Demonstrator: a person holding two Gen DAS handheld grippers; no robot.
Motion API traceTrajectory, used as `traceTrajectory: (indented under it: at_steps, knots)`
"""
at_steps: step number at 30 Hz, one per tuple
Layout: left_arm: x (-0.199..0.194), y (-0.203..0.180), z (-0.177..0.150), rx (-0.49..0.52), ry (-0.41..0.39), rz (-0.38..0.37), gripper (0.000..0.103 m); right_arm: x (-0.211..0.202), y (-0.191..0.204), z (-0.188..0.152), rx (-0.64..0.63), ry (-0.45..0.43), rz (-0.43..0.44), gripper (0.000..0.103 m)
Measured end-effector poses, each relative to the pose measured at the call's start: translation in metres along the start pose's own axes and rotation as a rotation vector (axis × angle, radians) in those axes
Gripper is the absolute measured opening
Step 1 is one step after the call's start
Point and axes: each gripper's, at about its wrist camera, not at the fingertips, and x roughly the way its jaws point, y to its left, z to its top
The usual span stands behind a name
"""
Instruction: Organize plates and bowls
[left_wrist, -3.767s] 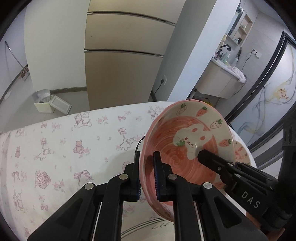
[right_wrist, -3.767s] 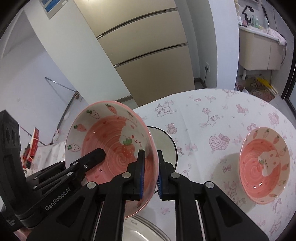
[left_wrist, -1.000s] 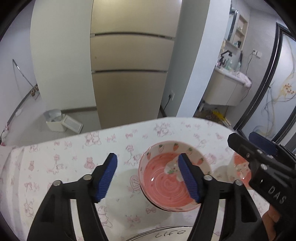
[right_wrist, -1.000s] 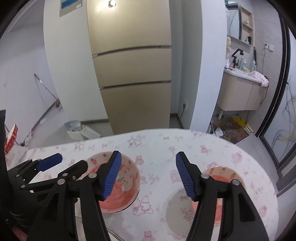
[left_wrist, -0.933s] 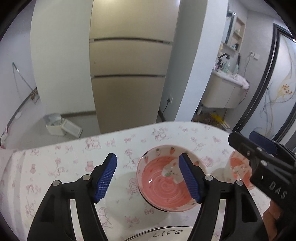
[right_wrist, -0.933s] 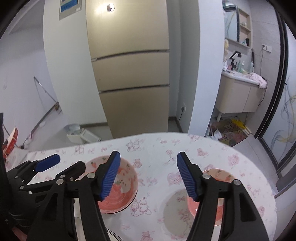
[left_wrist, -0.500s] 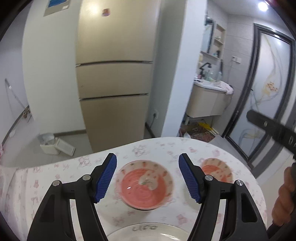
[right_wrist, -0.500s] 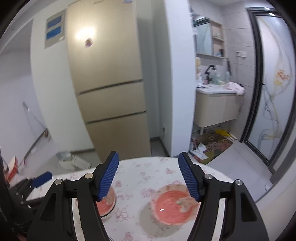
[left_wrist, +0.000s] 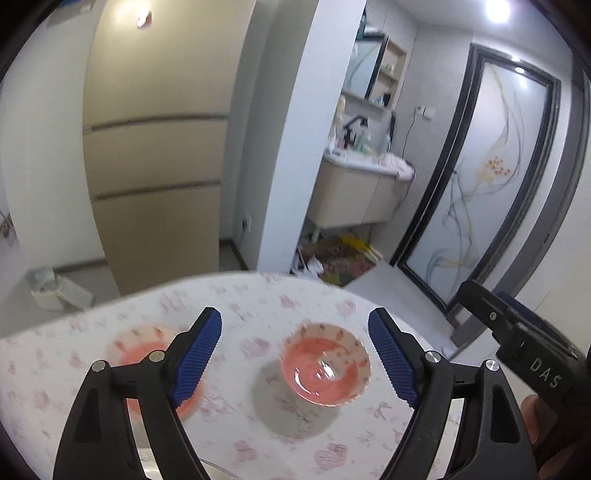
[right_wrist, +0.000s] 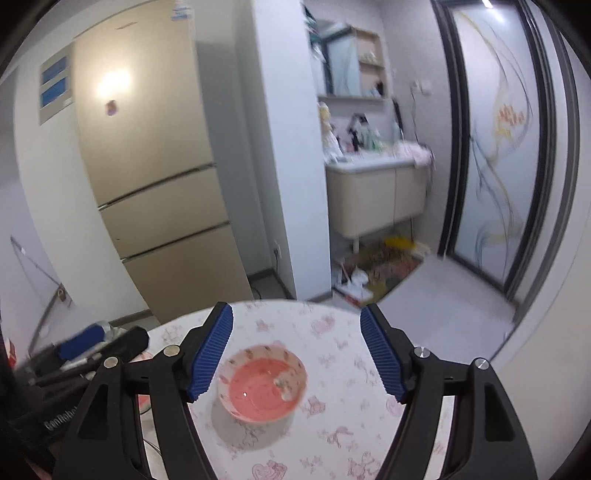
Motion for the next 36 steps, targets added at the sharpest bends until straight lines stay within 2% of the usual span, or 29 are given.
traceTrajectory:
  at_steps: [3, 7, 11, 14, 18, 23, 26, 28, 36]
  knots:
    - [0.03, 0.003, -0.009, -0.079, 0.077, -0.02, 0.084, 0.018, -0.02, -0.006, 0.068, 0.052, 0.018, 0.071]
    - [0.073, 0.01, -0.023, -0.153, 0.167, -0.03, 0.084, 0.062, -0.038, -0.027, 0.131, 0.191, 0.065, 0.071]
    - [0.103, 0.015, -0.039, -0.165, 0.224, -0.014, 0.084, 0.102, -0.05, -0.052, 0.2, 0.322, 0.117, 0.059]
    - [0.12, 0.019, -0.052, -0.174, 0.269, -0.005, 0.076, 0.12, -0.057, -0.068, 0.265, 0.388, 0.192, 0.055]
    - [0.136, 0.021, -0.064, -0.198, 0.321, 0.013, 0.065, 0.134, -0.062, -0.08, 0.314, 0.433, 0.238, 0.047]
    - [0.152, 0.028, -0.079, -0.266, 0.4, 0.004, 0.051, 0.15, -0.061, -0.095, 0.363, 0.494, 0.282, 0.028]
    - [0.154, 0.04, -0.09, -0.415, 0.42, -0.004, 0.044, 0.154, -0.057, -0.101, 0.35, 0.513, 0.265, 0.023]
    - [0.156, 0.045, -0.094, -0.473, 0.425, -0.04, 0.037, 0.155, -0.054, -0.101, 0.323, 0.515, 0.24, 0.022]
    - [0.163, 0.038, -0.097, -0.45, 0.401, -0.048, 0.03, 0.17, -0.048, -0.112, 0.318, 0.564, 0.223, 0.018]
